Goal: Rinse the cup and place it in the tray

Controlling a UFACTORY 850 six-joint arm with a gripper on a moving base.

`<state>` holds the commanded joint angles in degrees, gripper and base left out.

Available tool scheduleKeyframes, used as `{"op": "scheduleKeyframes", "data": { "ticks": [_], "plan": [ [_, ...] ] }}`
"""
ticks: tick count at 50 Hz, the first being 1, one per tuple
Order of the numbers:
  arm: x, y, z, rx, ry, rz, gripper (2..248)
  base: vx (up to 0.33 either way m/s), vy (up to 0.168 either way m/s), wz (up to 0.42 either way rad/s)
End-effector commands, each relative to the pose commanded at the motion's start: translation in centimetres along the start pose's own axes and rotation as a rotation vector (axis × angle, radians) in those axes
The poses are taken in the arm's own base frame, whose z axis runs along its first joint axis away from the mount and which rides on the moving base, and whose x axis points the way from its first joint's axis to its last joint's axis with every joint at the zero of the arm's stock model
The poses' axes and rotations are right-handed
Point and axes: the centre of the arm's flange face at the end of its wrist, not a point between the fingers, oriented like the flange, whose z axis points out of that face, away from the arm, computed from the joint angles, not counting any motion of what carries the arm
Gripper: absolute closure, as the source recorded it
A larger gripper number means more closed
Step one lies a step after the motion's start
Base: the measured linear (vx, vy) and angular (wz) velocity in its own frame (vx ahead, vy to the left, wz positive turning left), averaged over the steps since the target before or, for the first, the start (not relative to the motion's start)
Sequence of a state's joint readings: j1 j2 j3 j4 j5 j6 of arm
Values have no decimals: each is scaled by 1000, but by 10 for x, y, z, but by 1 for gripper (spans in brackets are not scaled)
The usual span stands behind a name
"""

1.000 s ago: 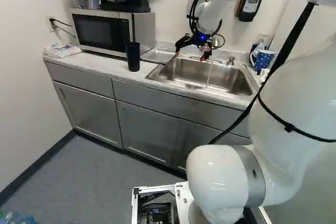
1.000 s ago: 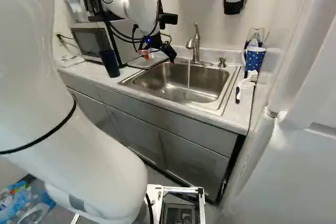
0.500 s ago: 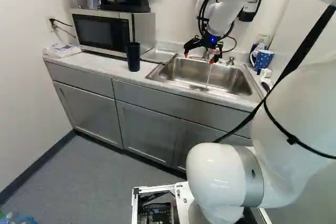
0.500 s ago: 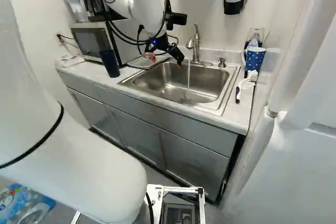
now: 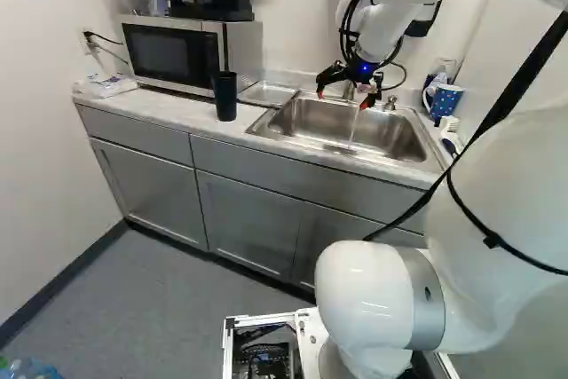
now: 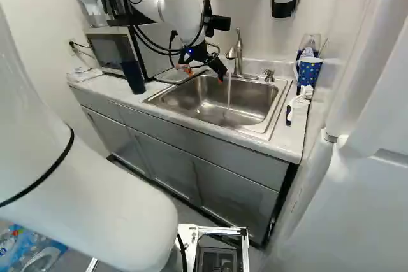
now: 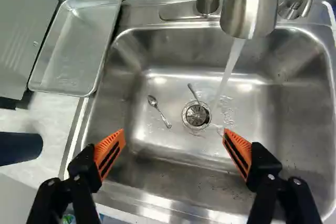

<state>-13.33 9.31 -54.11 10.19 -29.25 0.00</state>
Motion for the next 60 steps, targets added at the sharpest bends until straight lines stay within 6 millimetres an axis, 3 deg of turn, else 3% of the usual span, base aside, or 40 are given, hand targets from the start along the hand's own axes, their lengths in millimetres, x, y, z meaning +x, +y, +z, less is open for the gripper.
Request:
{"op": "scheduleKeyframes", "data": {
  "ticks": [19,60],
  "plan": [
    [0,-6,1,7,-2,-11,3,0,0,0],
    [-7,-75,9,92,-29,-138,3,0,0,0]
  ]
}}
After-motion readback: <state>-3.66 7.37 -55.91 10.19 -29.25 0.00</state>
